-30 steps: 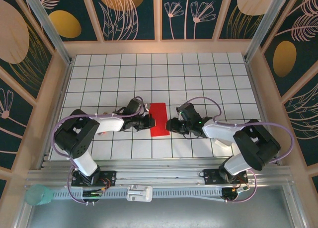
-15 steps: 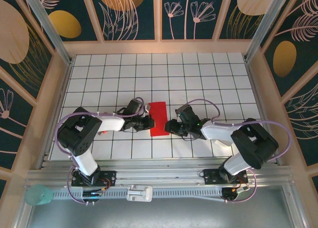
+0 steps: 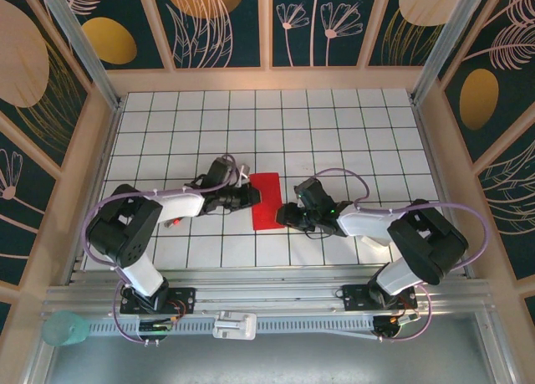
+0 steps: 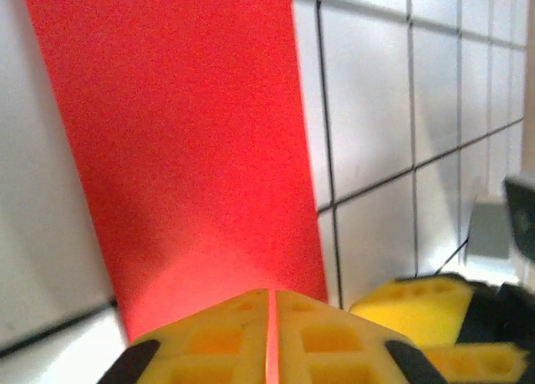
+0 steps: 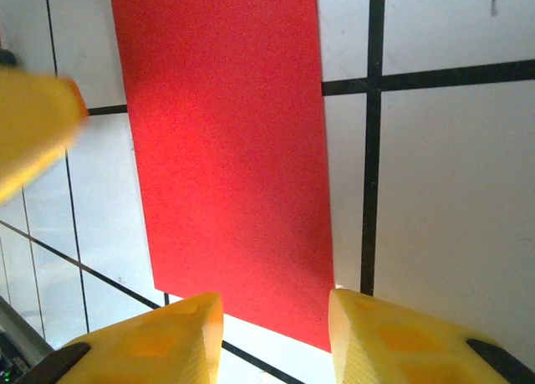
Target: Fold a paper plane with a square sheet of paper (pick it up from the middle)
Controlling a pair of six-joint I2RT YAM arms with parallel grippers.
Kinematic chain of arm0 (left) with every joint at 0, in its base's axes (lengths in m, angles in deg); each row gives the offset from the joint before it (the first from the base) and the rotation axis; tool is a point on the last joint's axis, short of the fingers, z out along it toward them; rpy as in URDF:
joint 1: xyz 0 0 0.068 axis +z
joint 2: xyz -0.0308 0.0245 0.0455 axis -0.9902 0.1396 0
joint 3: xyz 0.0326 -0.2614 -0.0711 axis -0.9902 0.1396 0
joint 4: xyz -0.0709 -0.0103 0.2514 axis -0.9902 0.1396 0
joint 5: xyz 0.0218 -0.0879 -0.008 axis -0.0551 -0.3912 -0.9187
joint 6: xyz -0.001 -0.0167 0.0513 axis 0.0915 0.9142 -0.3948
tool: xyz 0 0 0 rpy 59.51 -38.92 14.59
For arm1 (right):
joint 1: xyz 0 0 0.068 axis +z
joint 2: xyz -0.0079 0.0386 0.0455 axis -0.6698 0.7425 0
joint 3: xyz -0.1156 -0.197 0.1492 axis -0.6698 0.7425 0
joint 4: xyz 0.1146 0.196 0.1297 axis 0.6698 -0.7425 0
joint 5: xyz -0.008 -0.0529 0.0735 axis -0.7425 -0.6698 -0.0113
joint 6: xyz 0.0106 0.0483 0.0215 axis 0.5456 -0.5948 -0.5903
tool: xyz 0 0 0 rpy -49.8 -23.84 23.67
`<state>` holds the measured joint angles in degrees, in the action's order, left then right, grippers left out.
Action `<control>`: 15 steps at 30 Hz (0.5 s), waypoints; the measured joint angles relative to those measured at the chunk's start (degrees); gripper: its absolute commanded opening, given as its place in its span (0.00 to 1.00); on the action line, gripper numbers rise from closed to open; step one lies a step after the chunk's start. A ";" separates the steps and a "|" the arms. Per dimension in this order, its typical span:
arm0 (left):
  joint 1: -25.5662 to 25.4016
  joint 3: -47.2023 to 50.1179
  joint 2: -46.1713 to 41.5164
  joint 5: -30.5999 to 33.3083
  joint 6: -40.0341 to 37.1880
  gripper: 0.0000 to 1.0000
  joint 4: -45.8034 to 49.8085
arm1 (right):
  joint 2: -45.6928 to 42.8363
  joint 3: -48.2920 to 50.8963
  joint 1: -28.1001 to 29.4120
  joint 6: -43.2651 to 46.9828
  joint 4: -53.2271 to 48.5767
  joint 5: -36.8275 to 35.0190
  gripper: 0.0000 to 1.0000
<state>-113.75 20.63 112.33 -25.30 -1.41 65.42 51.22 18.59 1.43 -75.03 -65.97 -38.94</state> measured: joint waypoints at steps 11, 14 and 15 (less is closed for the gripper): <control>2.93 -6.21 9.66 -0.02 -2.58 0.00 1.16 | -0.50 0.02 0.00 -0.02 -0.02 -0.35 0.40; 3.19 -6.21 10.29 0.59 -3.50 0.00 1.97 | -0.96 0.17 0.00 -0.04 -0.15 -0.46 0.41; 3.23 -6.21 10.29 0.70 -3.76 0.00 1.95 | -1.01 0.26 0.00 -0.17 -0.17 -0.44 0.41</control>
<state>-110.51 14.42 122.62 -24.60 -5.17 67.37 50.21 18.85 1.43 -75.20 -66.15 -39.38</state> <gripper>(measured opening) 0.061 0.405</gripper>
